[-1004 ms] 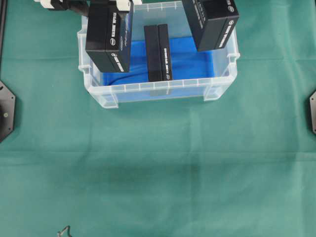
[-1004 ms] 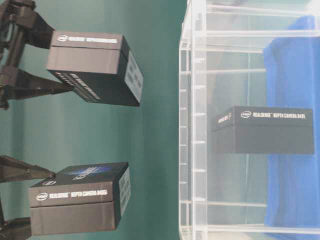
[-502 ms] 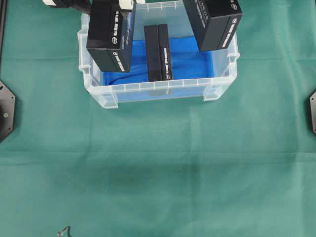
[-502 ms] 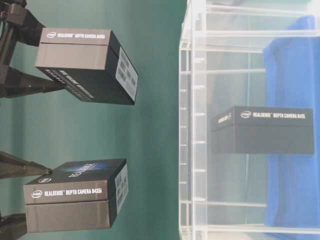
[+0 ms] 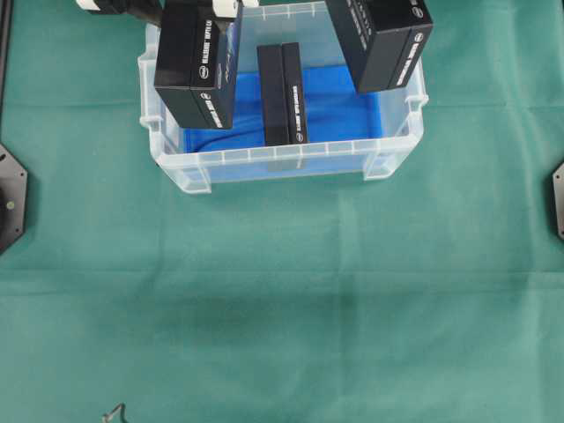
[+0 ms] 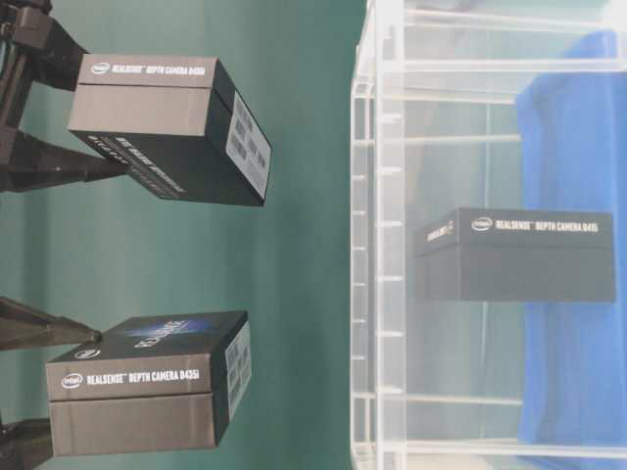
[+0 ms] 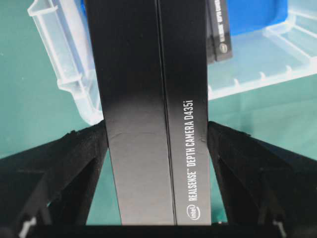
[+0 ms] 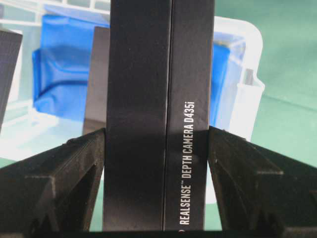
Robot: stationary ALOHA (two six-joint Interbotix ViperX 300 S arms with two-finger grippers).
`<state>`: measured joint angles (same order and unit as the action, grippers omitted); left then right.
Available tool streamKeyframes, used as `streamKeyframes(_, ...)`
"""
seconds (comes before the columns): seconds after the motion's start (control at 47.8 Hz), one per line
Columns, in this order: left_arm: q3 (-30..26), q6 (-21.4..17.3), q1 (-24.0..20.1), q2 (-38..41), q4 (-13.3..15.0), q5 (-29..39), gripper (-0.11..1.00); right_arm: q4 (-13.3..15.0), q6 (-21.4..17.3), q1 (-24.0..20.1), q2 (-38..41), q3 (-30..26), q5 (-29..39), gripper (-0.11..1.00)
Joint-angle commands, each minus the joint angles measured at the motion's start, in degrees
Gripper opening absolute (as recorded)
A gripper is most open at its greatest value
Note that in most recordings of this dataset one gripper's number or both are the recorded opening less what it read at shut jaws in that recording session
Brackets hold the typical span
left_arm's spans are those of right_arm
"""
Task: Take the box out of the case with both arms.
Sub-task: 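Lift the left and right boxes up out of the bin, then carry both held boxes forward past the bin's front wall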
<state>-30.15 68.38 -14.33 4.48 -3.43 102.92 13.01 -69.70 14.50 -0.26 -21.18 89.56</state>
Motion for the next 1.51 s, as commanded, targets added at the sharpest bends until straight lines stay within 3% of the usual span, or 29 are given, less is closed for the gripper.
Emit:
streamKeyframes(0.0, -1.41, -0.09, 0.09, -1.14, -0.09, -0.18, 0.63, 0.35, -0.09, -0.35, -1.85, -1.67, -0.18, 0.66)
streamKeyframes(1.192, -1.14, 0.18, 0.18, -1.14, -0.18, -0.53, 0.63, 0.35, -0.18, -0.88, -1.58, -1.67, -0.18, 0.66)
streamKeyframes(1.485, -1.14, 0.26, 2.02, -1.14, -0.18, -0.35, 0.63, 0.35, -2.99, -3.69, -1.58, -1.67, 1.93, 0.66)
